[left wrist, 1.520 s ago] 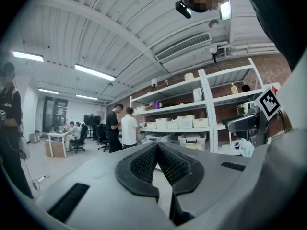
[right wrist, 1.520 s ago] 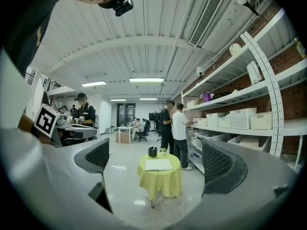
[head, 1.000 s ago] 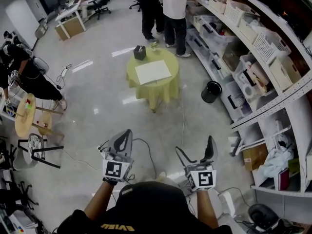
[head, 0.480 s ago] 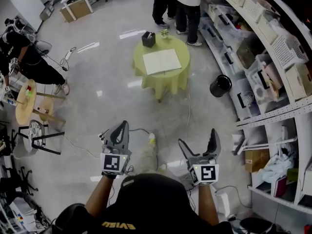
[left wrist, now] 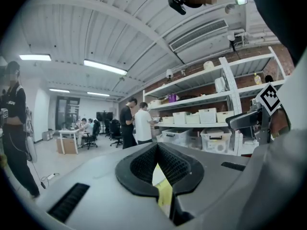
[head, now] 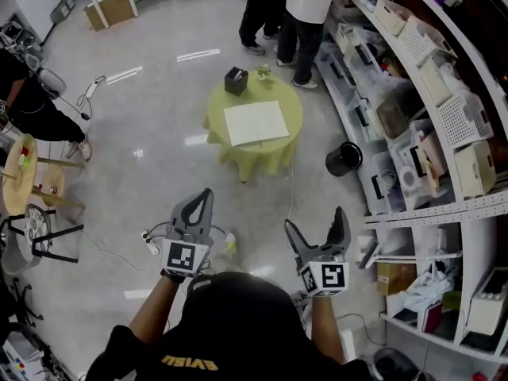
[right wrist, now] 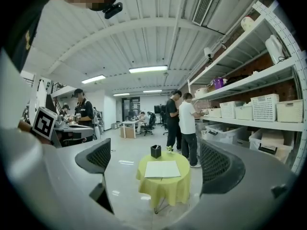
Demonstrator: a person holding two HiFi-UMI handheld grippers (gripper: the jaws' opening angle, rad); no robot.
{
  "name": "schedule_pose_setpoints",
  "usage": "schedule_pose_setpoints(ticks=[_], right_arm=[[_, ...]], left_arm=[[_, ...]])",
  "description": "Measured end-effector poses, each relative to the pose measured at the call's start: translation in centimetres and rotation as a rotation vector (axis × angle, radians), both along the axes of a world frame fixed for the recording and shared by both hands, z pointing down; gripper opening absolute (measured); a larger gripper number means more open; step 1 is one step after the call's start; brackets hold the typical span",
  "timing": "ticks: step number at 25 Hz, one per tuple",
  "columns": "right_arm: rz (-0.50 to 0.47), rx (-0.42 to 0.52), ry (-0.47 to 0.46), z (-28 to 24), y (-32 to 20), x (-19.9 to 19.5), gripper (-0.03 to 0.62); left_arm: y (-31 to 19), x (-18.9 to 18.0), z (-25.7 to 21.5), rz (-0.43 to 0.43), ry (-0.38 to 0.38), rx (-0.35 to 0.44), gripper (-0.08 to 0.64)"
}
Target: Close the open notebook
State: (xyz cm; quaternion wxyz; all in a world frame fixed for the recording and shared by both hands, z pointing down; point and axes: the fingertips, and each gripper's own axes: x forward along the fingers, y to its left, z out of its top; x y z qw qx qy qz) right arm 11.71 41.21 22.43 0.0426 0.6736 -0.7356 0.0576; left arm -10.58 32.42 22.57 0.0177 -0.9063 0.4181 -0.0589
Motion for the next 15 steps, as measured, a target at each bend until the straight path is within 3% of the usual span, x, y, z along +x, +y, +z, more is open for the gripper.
schedule_pose_setpoints(ticks=[5,8,15], right_arm=[[0.020,0.002,0.012,-0.8,-5.7,-2.0,0.557],[0.040,-0.021,-0.043,-0.4,-7.4,-2.5,0.549],[0.061,-0.066,-0.040,1.2,-11.3,-1.3,0.540]], left_arm=[[-5.6,-1.1,0.3,0.045,0.010,0.011,0.006],[-7.5,-1.0,0.5,0.076,-0.011,0.040,0.006],[-12.7,0.7,1.3,0.082,0.011,-0.001,0.006]])
